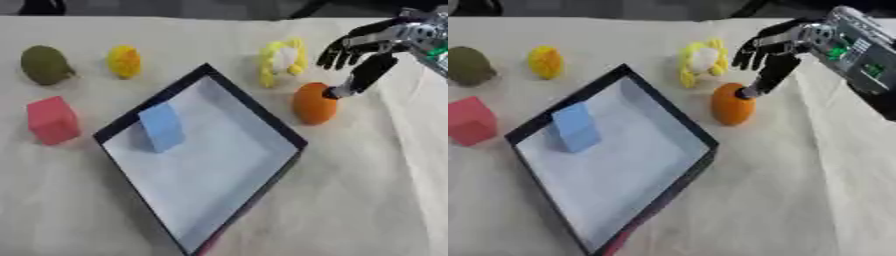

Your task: Pick up objects on the table and place them in the box.

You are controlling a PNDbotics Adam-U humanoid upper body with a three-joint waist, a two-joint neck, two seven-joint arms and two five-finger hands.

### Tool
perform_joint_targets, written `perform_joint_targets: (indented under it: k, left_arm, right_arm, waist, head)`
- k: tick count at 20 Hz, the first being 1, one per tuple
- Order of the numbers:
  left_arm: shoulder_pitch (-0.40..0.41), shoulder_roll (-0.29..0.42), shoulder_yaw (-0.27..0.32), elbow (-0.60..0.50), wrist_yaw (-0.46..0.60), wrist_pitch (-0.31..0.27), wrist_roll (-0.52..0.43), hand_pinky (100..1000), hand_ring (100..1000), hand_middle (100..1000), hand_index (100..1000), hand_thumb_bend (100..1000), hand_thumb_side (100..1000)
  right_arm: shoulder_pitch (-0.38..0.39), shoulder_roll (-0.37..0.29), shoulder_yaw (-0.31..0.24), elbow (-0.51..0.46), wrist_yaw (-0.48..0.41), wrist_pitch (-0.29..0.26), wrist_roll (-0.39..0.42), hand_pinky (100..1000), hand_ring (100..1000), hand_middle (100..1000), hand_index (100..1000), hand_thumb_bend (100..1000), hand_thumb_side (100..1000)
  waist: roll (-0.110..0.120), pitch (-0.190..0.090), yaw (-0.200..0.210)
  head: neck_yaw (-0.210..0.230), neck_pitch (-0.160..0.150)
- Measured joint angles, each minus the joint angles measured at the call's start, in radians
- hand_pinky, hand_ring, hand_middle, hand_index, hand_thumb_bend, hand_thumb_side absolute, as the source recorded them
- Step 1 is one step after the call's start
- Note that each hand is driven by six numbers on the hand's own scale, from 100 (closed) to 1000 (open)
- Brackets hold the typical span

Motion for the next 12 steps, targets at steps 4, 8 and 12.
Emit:
perform_joint_targets:
  k: [4, 8, 12]
  left_arm:
    - [-0.001, 0.0, 0.0, 0.0, -0.001, 0.001, -0.002, 918, 766, 795, 839, 187, 865]
    - [-0.002, -0.001, 0.0, 0.0, -0.001, 0.001, -0.002, 918, 767, 795, 839, 181, 869]
    - [-0.004, -0.001, 0.0, 0.0, -0.001, 0.001, -0.003, 918, 767, 795, 839, 180, 871]
  right_arm:
    - [0.005, 0.013, 0.005, 0.027, 0.004, -0.002, 0.004, 874, 853, 822, 903, 376, 416]
    - [0.011, 0.031, 0.006, 0.057, 0.017, -0.004, 0.005, 872, 851, 821, 903, 379, 411]
    - [0.012, 0.058, 0.006, 0.1, 0.051, -0.015, -0.003, 871, 851, 821, 901, 397, 410]
  waist:
    - [0.0, 0.0, 0.002]
    - [0.0, 0.001, 0.004]
    - [0.0, 0.001, 0.007]
  head:
    - [-0.001, 0.0]
    - [-0.001, 0.0]
    - [-0.001, 0.0]
